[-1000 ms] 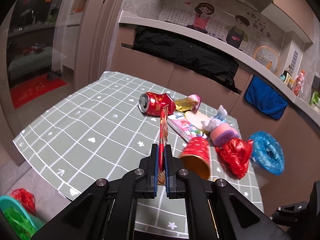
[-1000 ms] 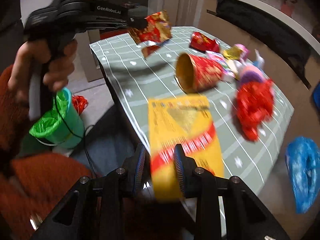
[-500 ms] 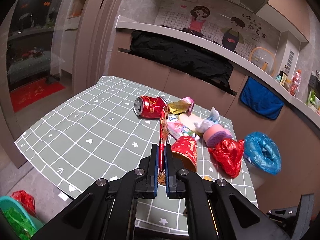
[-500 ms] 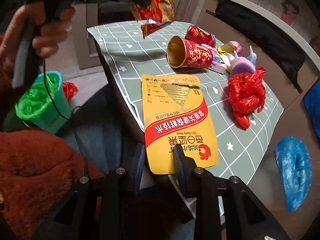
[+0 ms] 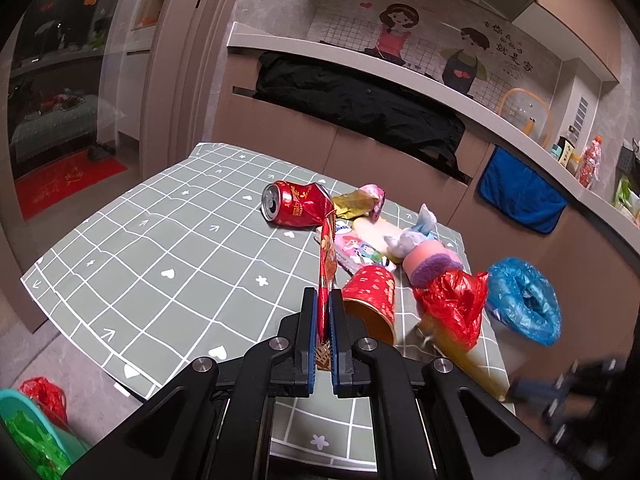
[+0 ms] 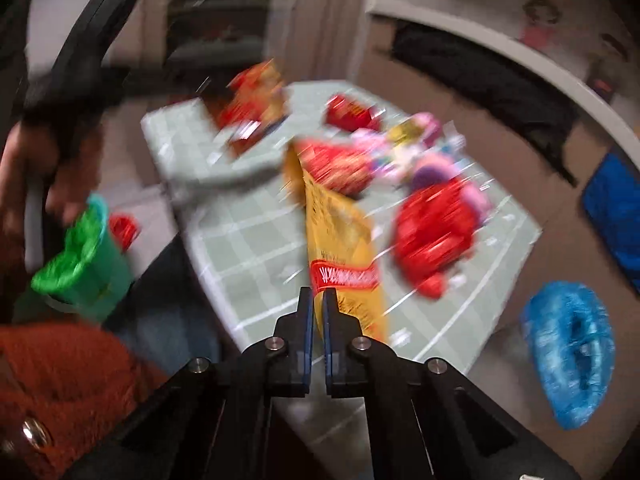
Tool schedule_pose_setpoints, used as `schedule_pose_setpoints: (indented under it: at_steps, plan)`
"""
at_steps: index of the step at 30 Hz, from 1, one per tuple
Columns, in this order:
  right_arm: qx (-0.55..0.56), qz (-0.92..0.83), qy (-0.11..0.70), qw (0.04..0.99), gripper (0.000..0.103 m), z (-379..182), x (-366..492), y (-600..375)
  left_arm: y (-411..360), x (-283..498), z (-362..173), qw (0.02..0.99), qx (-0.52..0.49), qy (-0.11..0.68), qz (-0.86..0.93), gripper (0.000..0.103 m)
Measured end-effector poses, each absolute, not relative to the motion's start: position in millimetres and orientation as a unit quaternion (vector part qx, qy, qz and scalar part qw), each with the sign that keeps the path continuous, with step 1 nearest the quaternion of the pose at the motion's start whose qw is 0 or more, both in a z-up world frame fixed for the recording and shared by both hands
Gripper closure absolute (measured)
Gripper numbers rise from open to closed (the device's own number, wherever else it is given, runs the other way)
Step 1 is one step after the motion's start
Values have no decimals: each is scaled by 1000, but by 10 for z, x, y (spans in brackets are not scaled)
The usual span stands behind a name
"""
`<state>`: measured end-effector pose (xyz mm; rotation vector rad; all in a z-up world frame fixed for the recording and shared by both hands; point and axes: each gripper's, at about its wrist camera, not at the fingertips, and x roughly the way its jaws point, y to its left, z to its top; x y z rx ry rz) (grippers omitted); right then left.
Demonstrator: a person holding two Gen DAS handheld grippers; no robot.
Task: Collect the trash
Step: 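Lift the red wrapper with the left gripper while the right gripper carries the yellow bag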
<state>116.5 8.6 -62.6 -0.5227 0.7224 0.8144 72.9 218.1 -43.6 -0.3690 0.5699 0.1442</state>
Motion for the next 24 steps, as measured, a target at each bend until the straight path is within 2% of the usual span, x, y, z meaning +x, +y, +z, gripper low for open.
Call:
schedule_pose_setpoints:
  at_steps: [8, 12, 14, 17, 18, 19, 20, 24]
  plan:
    - [-123, 337, 380, 853, 101, -453, 1928, -226, 2152, 882, -516, 936, -179, 298, 63, 98]
    - [-91, 360, 402, 837, 92, -562, 2045, -272, 2152, 981, -595, 931, -181, 310, 61, 98]
    - [-104, 364, 410, 830, 83, -638, 2077, -193, 2148, 1047, -643, 928, -180, 320, 59, 98]
    - [-129, 373, 423, 816, 82, -782, 2171, -50, 2133, 1129, -694, 926, -175, 329, 62, 98]
    - [-130, 378, 428, 811, 84, -816, 2212, 0, 2131, 1162, -710, 925, -172, 333, 63, 98]
    - [-125, 388, 428, 807, 96, -831, 2244, 31, 2131, 1198, -723, 925, -169, 335, 65, 98]
    - [-123, 394, 427, 805, 101, -836, 2261, 53, 2132, 1236, -734, 924, -165, 338, 68, 98]
    - [-109, 408, 409, 809, 103, -697, 2322, 127, 2128, 1369, -637, 927, -151, 335, 71, 99]
